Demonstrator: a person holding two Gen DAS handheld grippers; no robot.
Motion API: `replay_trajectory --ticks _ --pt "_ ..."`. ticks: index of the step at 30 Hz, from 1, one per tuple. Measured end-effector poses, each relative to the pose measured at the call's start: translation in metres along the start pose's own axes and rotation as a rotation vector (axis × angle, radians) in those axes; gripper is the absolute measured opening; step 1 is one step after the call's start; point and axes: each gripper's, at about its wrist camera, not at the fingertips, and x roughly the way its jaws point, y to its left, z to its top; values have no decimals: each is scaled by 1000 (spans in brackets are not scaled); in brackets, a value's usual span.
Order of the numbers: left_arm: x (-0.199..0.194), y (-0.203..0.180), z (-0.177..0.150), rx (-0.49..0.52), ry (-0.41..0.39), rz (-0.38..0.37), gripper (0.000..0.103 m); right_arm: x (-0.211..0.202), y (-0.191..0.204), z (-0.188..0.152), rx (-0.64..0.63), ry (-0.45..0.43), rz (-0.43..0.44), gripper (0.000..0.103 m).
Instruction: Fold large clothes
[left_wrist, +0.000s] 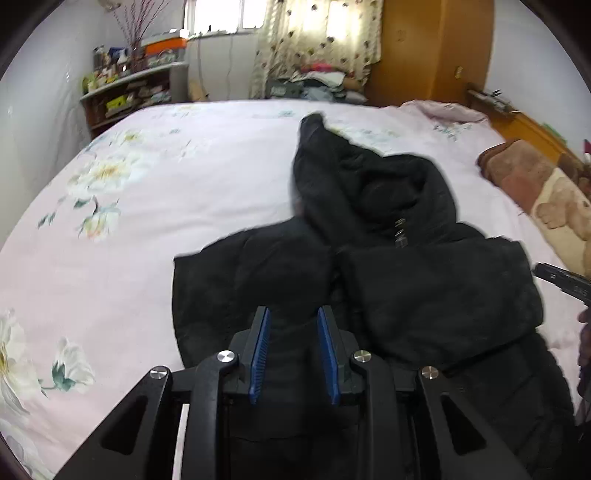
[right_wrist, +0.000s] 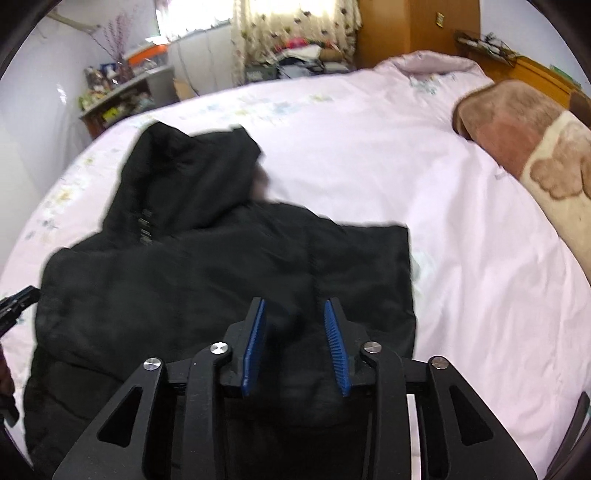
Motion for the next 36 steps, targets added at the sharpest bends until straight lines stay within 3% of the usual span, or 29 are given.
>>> replay_trajectory --ticks 2,7,15,27,29,31,36 --pt "-7 -5 8 6 -15 -23 42 -6 9 7 -10 -17 25 36" --pt "-7 -17 31 23 -36 -42 54 -5 27 30 -11 -32 87 37" --pt "35 -29 82 44 -4 -28 55 28 45 75 -54 -17 133 38" --pt "140 -7 148 -56 89 -12 56 109 42 147 11 30 179 45" --pt "155 -5 150 -70 100 -28 51 124 42 155 20 44 174 45" --pt "167 -6 152 -64 105 -40 33 140 44 162 25 60 164 45" --pt "183 -10 150 -58 122 -60 10 168 50 172 23 107 143 45"
